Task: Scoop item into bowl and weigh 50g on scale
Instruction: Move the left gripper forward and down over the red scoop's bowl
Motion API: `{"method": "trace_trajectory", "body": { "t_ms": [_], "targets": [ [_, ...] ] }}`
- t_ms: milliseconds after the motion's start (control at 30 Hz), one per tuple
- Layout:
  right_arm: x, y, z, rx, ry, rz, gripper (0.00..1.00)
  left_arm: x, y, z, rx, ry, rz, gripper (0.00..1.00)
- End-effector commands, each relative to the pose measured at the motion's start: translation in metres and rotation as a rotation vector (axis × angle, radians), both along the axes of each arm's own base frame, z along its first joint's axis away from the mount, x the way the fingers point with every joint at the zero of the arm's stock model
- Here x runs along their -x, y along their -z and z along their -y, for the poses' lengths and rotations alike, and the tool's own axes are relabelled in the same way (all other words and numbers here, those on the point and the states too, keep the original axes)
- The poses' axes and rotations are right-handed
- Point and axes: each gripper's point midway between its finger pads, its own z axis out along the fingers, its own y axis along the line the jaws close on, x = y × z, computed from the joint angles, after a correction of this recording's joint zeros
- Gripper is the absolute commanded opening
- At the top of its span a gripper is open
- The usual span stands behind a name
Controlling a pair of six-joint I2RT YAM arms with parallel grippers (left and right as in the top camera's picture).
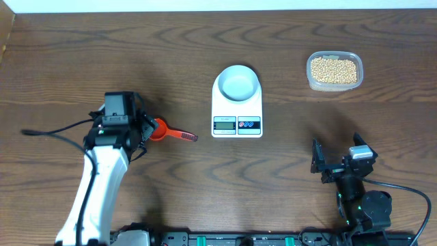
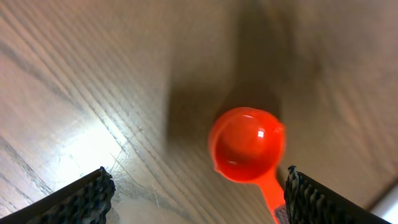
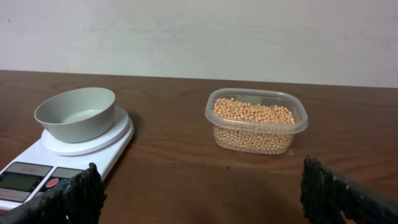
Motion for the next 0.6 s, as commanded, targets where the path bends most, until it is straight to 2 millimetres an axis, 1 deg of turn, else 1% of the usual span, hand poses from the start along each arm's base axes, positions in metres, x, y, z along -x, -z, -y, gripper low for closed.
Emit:
{"method": "trace_trajectory", "body": {
  "t_ms": [0, 100, 200, 267, 400, 467, 533, 567],
  "targets": [
    [0.0, 0.0, 0.0, 0.012, 0.003, 0.003, 0.99, -0.004, 0.009, -0.007, 0.003, -0.108, -0.027, 0.89],
    [0.0, 0.0, 0.0, 0.012, 0.003, 0.003, 0.99, -0.002, 0.023, -0.006, 0.027, -0.164, -0.065, 0.87],
    [0.0, 0.0, 0.0, 0.012, 0.003, 0.003, 0.99, -0.001, 0.035, 0.0, 0.042, -0.158, -0.103, 0.84],
    [0.0, 0.0, 0.0, 0.012, 0.003, 0.003, 0.99, -0.008, 0.047, 0.008, 0.058, -0.136, -0.115, 0.79],
    [0.0, 0.0, 0.0, 0.012, 0.003, 0.003, 0.99, -0.013, 0.056, 0.01, 0.068, -0.164, -0.114, 0.74],
    [0.0, 0.0, 0.0, 0.012, 0.003, 0.003, 0.99, -0.012, 0.061, 0.009, 0.067, -0.187, -0.129, 0.68],
    [0.0, 0.0, 0.0, 0.012, 0.003, 0.003, 0.99, -0.011, 0.063, 0.009, 0.065, -0.188, -0.135, 0.68],
    [0.0, 0.0, 0.0, 0.012, 0.003, 0.003, 0.99, -0.013, 0.064, 0.008, 0.062, -0.188, -0.132, 0.63]
  ]
}}
